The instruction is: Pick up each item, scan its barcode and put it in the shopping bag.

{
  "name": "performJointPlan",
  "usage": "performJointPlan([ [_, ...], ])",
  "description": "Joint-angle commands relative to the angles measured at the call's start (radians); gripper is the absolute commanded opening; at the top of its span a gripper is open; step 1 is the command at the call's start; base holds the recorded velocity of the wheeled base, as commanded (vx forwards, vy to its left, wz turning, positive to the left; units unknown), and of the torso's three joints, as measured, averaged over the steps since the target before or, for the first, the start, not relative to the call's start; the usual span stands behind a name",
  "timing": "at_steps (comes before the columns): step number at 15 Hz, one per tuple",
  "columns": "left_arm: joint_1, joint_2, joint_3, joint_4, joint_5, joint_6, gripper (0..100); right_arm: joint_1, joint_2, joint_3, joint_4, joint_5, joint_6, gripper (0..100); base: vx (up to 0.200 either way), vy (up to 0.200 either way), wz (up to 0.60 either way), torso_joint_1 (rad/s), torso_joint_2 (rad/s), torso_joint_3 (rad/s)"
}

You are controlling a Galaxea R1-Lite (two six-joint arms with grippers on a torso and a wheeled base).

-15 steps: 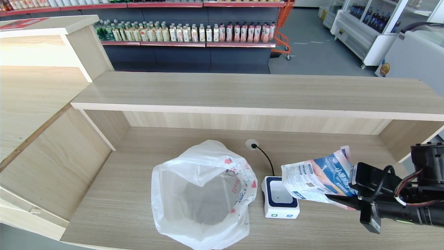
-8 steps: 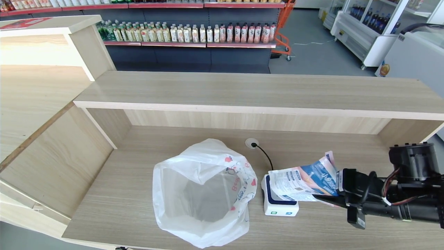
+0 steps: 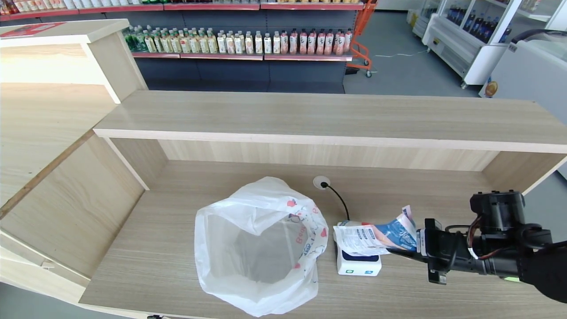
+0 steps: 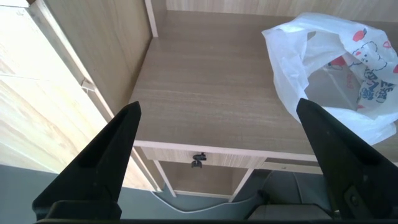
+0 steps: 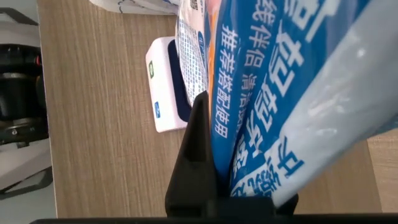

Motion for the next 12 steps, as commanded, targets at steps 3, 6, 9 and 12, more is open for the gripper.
performJointPlan([
  [3, -0.001, 0.000, 0.000, 0.000, 0.000, 0.000, 100, 0.001, 0.087, -0.012, -0.079, -0.001, -0.014, 0, 0.000, 0.000, 0.00, 0.000, 0.00, 0.000],
  [6, 0.000, 0.000, 0.000, 0.000, 0.000, 0.000, 100, 0.004, 0.119, -0.041, -0.128, 0.001, -0.014, 0, 0.000, 0.000, 0.00, 0.000, 0.00, 0.000],
  [9, 0.000, 0.000, 0.000, 0.000, 0.000, 0.000, 100, 0.007, 0.153, -0.050, -0.163, 0.005, -0.013, 0, 0.000, 0.000, 0.00, 0.000, 0.00, 0.000],
  [12, 0.000, 0.000, 0.000, 0.000, 0.000, 0.000, 100, 0.007, 0.167, -0.052, -0.169, 0.009, -0.014, 0, 0.000, 0.000, 0.00, 0.000, 0.00, 0.000],
])
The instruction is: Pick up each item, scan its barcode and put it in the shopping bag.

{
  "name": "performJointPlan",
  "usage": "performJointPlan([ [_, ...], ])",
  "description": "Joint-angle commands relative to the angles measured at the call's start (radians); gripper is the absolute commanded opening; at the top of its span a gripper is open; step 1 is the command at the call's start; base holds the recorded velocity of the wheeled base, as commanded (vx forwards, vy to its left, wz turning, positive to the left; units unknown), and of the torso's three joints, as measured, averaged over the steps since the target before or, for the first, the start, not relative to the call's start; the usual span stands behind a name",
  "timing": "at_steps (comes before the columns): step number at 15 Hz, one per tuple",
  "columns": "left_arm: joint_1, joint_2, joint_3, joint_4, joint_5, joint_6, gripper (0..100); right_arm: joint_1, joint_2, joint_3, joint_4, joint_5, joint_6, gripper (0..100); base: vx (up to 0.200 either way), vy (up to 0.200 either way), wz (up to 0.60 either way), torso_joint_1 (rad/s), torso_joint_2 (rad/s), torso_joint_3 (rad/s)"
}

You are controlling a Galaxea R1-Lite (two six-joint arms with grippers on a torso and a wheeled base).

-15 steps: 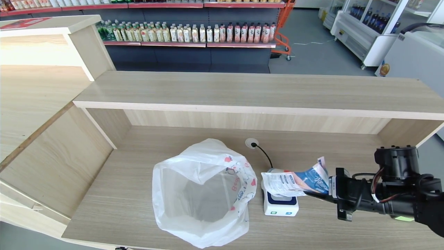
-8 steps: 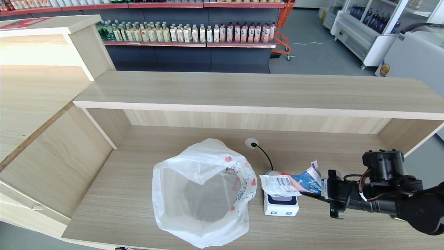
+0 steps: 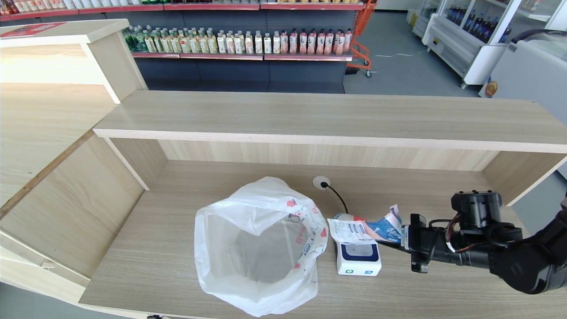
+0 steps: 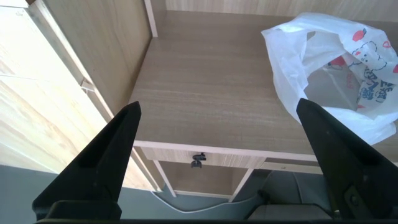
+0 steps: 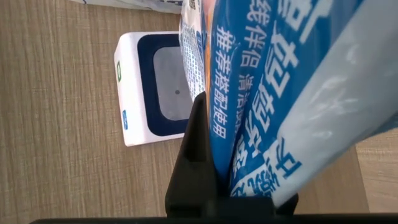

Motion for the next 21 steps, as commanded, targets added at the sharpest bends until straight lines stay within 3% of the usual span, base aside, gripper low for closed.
performJointPlan([
  [1, 0.000, 0.000, 0.000, 0.000, 0.001, 0.000, 100, 0.000, 0.010, -0.002, 0.000, 0.000, 0.001, 0, 0.000, 0.000, 0.00, 0.000, 0.00, 0.000],
  [5, 0.000, 0.000, 0.000, 0.000, 0.001, 0.000, 100, 0.000, -0.007, -0.005, 0.000, 0.001, 0.014, 0, 0.000, 0.000, 0.00, 0.000, 0.00, 0.000],
  [6, 0.000, 0.000, 0.000, 0.000, 0.001, 0.000, 100, -0.001, -0.068, 0.000, 0.008, -0.002, 0.080, 0, 0.000, 0.000, 0.00, 0.000, 0.00, 0.000],
  [9, 0.000, 0.000, 0.000, 0.000, 0.001, 0.000, 100, -0.007, -0.252, 0.030, 0.031, -0.008, 0.367, 0, 0.000, 0.000, 0.00, 0.000, 0.00, 0.000],
  [11, 0.000, 0.000, 0.000, 0.000, 0.001, 0.000, 100, 0.023, -0.436, 0.013, 0.081, -0.042, 0.798, 0, 0.000, 0.000, 0.00, 0.000, 0.00, 0.000],
  [12, -0.001, 0.000, 0.000, 0.000, 0.001, 0.000, 100, 0.046, -0.473, 0.009, 0.117, -0.072, 0.895, 0, 0.000, 0.000, 0.00, 0.000, 0.00, 0.000],
  [14, 0.000, 0.000, 0.000, 0.000, 0.001, 0.000, 100, 0.131, -0.588, 0.020, 0.342, -0.169, 1.180, 0, 0.000, 0.000, 0.00, 0.000, 0.00, 0.000],
  [16, 0.000, 0.000, 0.000, 0.000, 0.001, 0.000, 100, 0.250, -0.662, 0.012, 0.431, -0.210, 1.438, 0, 0.000, 0.000, 0.00, 0.000, 0.00, 0.000],
  [18, 0.000, 0.000, 0.000, 0.000, 0.001, 0.000, 100, 0.321, -0.674, 0.015, 0.440, -0.249, 1.519, 0, 0.000, 0.000, 0.00, 0.000, 0.00, 0.000],
  [21, -0.001, 0.000, 0.000, 0.000, 0.001, 0.001, 100, 0.335, -0.674, 0.021, 0.448, -0.258, 1.525, 0, 0.000, 0.000, 0.00, 0.000, 0.00, 0.000],
])
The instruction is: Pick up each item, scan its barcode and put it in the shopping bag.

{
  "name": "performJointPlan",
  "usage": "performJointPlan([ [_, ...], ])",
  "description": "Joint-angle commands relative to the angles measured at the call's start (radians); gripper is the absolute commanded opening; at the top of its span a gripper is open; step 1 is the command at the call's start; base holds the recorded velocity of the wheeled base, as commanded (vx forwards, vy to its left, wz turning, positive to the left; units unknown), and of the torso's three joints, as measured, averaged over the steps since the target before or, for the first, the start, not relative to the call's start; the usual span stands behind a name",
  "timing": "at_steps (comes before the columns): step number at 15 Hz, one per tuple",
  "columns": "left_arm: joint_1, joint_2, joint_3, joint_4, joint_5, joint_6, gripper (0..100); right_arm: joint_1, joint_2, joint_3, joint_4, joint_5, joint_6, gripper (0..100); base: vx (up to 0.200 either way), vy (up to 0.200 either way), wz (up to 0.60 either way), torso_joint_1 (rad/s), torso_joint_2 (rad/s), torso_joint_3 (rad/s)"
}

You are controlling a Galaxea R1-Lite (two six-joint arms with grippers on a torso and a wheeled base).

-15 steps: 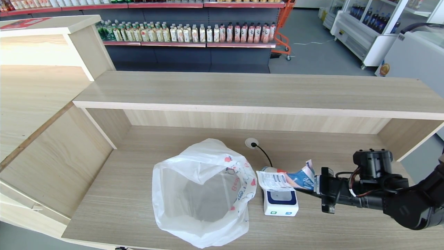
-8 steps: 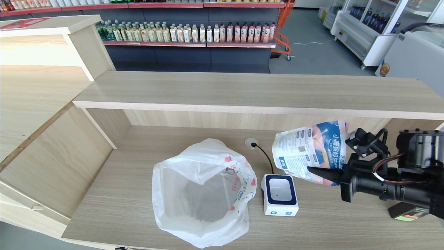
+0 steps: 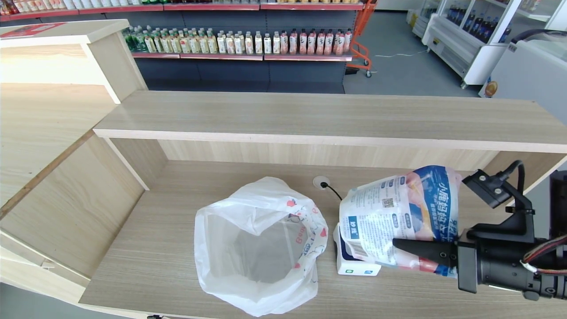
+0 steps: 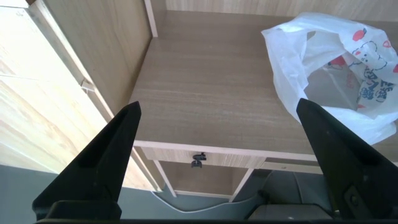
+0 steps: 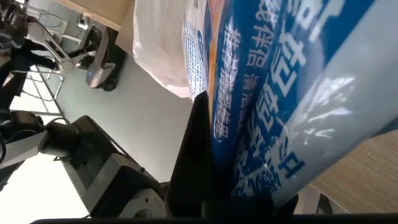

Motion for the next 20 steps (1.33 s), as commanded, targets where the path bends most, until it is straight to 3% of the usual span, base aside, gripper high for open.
performJointPlan([
  [1, 0.000, 0.000, 0.000, 0.000, 0.001, 0.002, 100, 0.008, -0.021, 0.006, -0.001, -0.006, 0.004, 0, 0.000, 0.000, 0.00, 0.000, 0.00, 0.000],
  [4, 0.000, 0.000, 0.000, 0.000, 0.001, 0.003, 100, 0.008, -0.046, 0.018, 0.001, -0.023, 0.052, 0, 0.000, 0.000, 0.00, 0.000, 0.00, 0.000],
  [8, 0.000, 0.000, 0.000, 0.000, 0.001, 0.000, 100, 0.012, -0.046, 0.015, 0.001, -0.024, 0.067, 0, 0.000, 0.200, 0.00, 0.002, 0.00, 0.005],
  [12, 0.000, 0.000, 0.000, 0.000, 0.001, -0.002, 100, 0.027, 0.005, 0.003, 0.026, -0.029, 0.067, 0, 0.000, 0.000, 0.00, 0.000, 0.00, 0.000],
  [15, 0.000, 0.000, 0.000, 0.000, 0.001, -0.002, 100, 0.045, 0.134, -0.028, 0.024, -0.109, 0.067, 0, 0.000, 0.000, 0.00, 0.000, 0.00, 0.000],
  [17, -0.001, 0.000, 0.000, 0.000, 0.001, -0.002, 100, 0.065, 0.206, -0.071, 0.018, -0.116, 0.072, 0, 0.000, 0.000, 0.00, 0.000, 0.00, 0.000],
  [20, 0.000, 0.000, 0.000, 0.000, 0.001, -0.002, 100, 0.165, 0.315, -0.124, 0.013, -0.118, 0.116, 0, 0.000, 0.000, 0.00, 0.000, 0.00, 0.000],
])
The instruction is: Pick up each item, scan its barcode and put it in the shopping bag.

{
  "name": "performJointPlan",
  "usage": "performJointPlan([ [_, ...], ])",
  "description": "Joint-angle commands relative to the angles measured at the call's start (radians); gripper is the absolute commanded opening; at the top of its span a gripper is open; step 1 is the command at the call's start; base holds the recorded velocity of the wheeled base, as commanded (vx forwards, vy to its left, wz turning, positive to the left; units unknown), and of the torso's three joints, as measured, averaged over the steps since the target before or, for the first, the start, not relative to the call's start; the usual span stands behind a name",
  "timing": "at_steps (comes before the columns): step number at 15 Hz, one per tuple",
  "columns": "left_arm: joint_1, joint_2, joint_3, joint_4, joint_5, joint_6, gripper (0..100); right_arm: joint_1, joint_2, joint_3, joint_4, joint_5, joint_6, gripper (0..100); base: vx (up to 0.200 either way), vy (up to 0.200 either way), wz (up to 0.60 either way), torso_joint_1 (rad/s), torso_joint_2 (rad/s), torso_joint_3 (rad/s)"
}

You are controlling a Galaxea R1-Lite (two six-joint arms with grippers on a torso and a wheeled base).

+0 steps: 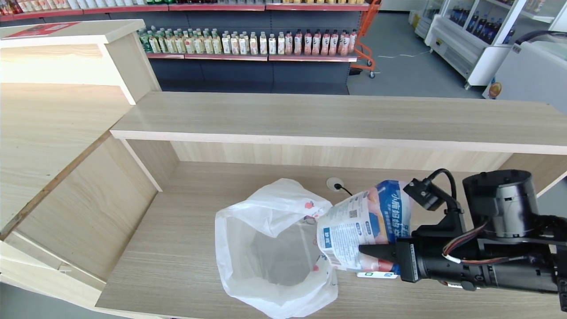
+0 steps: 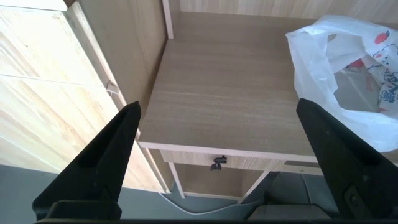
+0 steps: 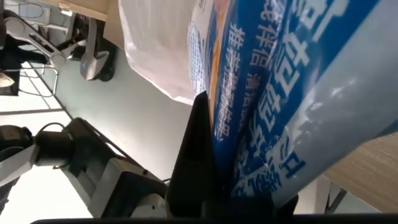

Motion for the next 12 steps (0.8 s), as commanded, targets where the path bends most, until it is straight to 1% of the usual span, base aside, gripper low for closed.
performJointPlan([
  [1, 0.000, 0.000, 0.000, 0.000, 0.000, 0.000, 100, 0.065, 0.120, -0.023, -0.019, -0.002, 0.009, 0, 0.000, 0.000, 0.00, 0.000, 0.00, 0.000],
  [4, 0.000, 0.000, 0.000, 0.000, 0.000, 0.000, 100, 0.069, 0.240, -0.017, -0.123, -0.006, 0.001, 0, 0.000, 0.000, 0.00, 0.000, 0.00, 0.000],
  [6, 0.000, 0.000, 0.000, 0.000, 0.000, 0.000, 100, 0.066, 0.325, -0.042, -0.184, -0.006, -0.033, 0, 0.000, 0.000, 0.00, 0.000, 0.00, 0.000],
  [8, -0.001, 0.000, 0.000, 0.000, 0.000, 0.000, 100, 0.066, 0.391, -0.082, -0.190, -0.006, -0.093, 0, 0.000, 0.000, 0.00, 0.000, 0.00, 0.000],
  [12, -0.001, 0.000, 0.000, 0.000, 0.000, 0.000, 100, 0.066, 0.457, -0.125, -0.210, -0.009, -0.105, 0, 0.000, 0.000, 0.00, 0.000, 0.00, 0.000],
])
